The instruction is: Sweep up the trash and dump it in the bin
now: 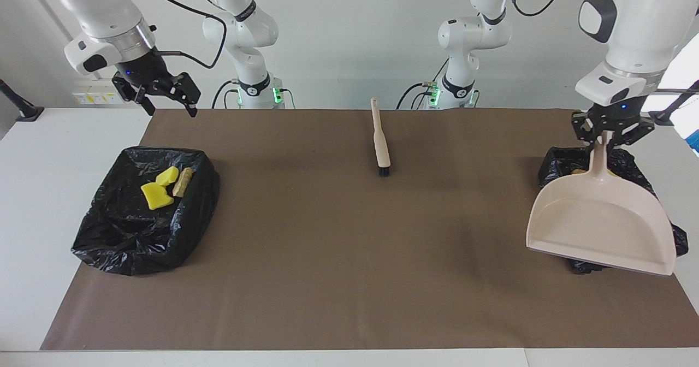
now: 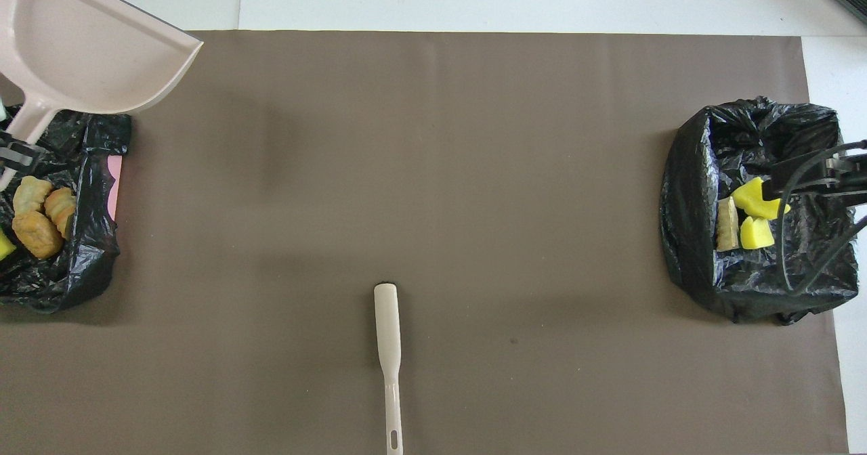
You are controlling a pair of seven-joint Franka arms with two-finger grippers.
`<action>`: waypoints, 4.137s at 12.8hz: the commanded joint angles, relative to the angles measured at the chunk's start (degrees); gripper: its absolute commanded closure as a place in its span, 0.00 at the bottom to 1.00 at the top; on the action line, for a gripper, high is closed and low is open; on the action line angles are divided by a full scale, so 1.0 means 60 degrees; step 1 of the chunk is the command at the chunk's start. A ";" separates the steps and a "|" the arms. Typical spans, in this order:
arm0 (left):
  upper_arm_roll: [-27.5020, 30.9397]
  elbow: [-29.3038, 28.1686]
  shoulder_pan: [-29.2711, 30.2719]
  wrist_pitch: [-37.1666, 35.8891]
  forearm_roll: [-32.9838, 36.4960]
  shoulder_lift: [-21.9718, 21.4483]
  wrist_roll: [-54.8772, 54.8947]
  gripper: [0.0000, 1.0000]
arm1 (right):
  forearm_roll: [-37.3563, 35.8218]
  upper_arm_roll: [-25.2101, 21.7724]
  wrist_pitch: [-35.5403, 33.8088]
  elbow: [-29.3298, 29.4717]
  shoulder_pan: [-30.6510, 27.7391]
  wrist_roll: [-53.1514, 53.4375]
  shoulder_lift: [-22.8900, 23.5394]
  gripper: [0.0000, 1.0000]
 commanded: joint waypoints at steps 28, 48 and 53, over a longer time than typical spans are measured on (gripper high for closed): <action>0.0180 -0.2569 -0.5565 0.4609 -0.2709 0.2306 -0.7706 1.00 | 0.0117 0.0017 0.0324 -0.0256 -0.0181 0.0222 -0.0173 0.00; 0.0297 -0.2320 -0.2009 0.0702 -0.2548 -0.0300 -0.4239 0.00 | 0.0117 0.0032 0.0338 -0.0256 -0.0196 0.0222 -0.0173 0.00; 0.0297 -0.2349 -0.0280 -0.0443 -0.2548 -0.1004 -0.2671 0.00 | 0.0117 0.0017 0.0324 -0.0256 -0.0196 0.0222 -0.0173 0.00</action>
